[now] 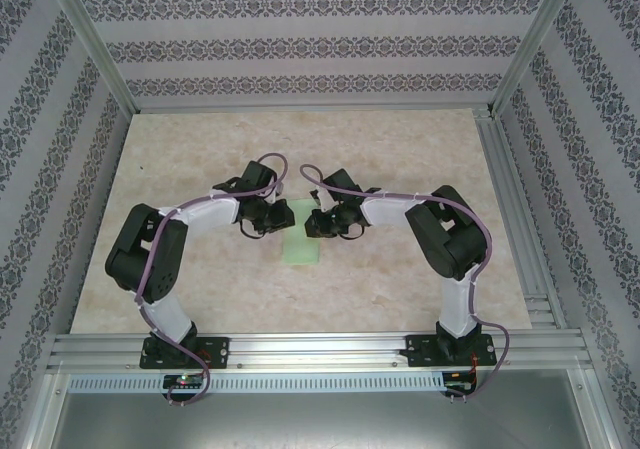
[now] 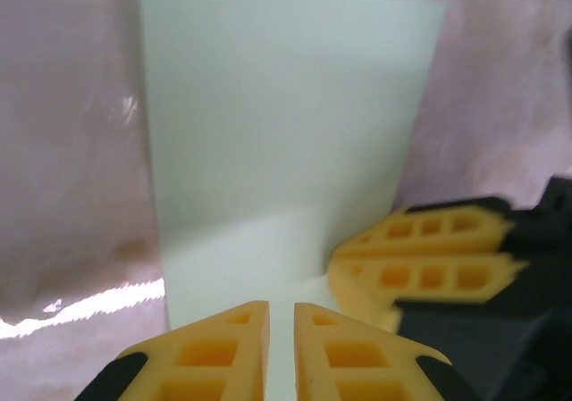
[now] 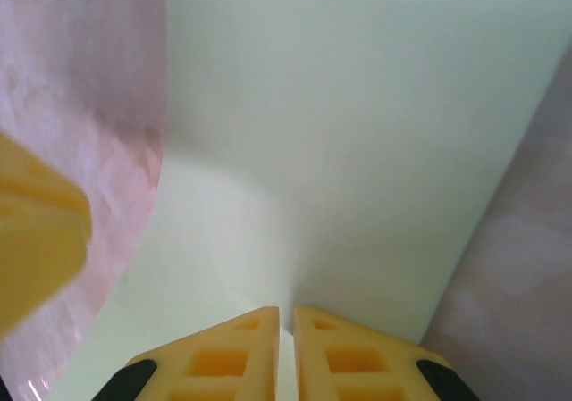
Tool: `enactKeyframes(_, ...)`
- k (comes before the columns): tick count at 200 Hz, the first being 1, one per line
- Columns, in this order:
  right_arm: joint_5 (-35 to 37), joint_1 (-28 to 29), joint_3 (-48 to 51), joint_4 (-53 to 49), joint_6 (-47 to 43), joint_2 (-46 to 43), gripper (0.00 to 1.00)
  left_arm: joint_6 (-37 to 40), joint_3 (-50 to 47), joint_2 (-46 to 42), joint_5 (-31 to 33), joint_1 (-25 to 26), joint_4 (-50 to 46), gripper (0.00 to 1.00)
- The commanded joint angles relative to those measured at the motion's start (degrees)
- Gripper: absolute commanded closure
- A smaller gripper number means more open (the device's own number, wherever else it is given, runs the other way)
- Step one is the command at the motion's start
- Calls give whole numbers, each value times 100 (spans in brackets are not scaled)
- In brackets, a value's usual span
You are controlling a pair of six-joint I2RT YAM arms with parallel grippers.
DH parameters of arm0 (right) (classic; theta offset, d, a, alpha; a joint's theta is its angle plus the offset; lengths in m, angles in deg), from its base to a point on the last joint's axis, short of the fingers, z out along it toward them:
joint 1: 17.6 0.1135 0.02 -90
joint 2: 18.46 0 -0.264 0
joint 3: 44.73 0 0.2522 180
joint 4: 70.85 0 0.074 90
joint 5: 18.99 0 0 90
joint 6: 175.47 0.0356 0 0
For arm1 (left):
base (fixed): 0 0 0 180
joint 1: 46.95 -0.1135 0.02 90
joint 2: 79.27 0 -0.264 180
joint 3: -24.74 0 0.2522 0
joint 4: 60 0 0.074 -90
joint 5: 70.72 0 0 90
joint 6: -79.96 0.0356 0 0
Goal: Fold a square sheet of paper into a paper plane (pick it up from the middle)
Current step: Fold the square sheet of paper in half at the center of the table.
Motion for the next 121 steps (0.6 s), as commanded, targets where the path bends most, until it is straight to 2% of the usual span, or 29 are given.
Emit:
enactKeyframes(1,-162,-97,-88,-435,-653,-65,85,4,346,347,-130,-54,21,84)
enactKeyframes(23,-214,-195,84,19,-189,-473,83,-16,605,698,-243,-52,123,85)
enactKeyframes(47,-32,-196,378,640,602,-744,83,-40,800,1017,-685,-36,394,85)
enactKeyframes(79,337,-172,655,996,1403,-768,83,-56,1009,1278,-888,-13,532,85)
enactKeyframes(121,358,-55,655,1069,1749,-506,84,-49,1208,1484,-1051,10,600,86)
